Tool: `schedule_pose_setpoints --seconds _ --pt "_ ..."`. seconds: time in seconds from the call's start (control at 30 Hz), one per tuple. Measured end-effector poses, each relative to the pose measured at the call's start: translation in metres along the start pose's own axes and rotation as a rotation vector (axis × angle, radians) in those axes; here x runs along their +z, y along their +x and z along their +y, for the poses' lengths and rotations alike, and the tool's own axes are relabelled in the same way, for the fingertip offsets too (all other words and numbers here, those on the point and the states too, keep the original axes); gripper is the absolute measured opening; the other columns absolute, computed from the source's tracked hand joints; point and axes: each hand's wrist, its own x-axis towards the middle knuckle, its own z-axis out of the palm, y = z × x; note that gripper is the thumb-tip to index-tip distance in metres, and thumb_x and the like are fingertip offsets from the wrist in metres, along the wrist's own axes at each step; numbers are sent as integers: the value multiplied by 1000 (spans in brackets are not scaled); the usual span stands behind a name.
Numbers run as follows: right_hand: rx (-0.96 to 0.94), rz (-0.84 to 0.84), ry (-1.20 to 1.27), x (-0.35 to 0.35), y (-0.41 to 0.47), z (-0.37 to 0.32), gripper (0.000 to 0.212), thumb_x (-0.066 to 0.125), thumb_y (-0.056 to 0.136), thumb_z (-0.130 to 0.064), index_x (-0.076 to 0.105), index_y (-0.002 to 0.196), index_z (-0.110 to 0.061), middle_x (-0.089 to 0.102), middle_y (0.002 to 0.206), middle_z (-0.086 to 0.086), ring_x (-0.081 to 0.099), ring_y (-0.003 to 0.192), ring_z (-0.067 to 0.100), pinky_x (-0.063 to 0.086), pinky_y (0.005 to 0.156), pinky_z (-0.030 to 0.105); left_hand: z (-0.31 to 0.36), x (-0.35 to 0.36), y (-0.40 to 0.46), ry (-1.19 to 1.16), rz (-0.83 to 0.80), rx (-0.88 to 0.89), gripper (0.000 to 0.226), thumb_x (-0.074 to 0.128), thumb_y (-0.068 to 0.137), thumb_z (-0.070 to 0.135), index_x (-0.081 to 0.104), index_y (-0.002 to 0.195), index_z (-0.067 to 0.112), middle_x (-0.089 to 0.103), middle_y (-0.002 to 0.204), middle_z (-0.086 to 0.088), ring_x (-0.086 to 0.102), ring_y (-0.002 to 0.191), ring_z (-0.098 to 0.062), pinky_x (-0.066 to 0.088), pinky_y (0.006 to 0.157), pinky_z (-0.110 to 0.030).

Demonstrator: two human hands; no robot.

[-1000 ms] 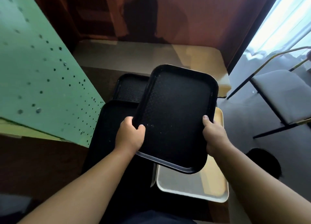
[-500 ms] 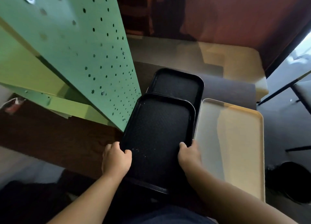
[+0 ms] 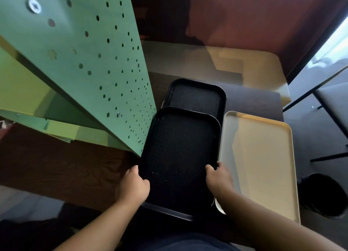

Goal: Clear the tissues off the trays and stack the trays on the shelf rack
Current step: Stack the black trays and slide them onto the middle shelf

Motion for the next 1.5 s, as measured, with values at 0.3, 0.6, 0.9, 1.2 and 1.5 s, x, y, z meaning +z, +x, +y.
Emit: schedule_pose_setpoints --seconds 0.3,0.6,0.9,1.2,1.5 --pt "-124 156 227 -40 37 -25 35 48 101 -41 58 111 -8 63 104 10 59 98 29 45 85 37 62 -4 -17 -89 45 78 83 59 86 31 19 157 12 34 155 -12 31 139 -34 26 115 -40" --pt "-124 131 244 -45 89 -96 43 49 94 -46 60 117 -11 65 113 9 62 103 30 52 94 44 110 -24 32 -38 95 211 84 58 87 23 12 157 15 30 157 -14 28 143 -33 27 116 -44" --pt "-73 5 -27 -32 88 -104 58 57 89 -31 41 141 -14 54 132 13 55 121 37 49 102 49 101 -4 31 381 -137 473 81 57 88 34 17 158 23 9 167 -2 7 152 -24 19 121 -43" --pt "-16 -228 205 -71 76 -124 23 57 89 -17 61 108 -4 64 108 17 66 91 30 61 75 39 88 0 27 570 -30 612 91 66 85 14 11 157 23 7 165 -5 11 151 -27 19 122 -44" --pt "-213 -316 289 -125 -1 -178 19 62 91 -11 58 104 3 64 80 14 71 51 24 57 51 30 73 -29 1 192 332 862 56 73 74 11 57 128 18 60 123 -3 60 107 -28 51 92 -39"
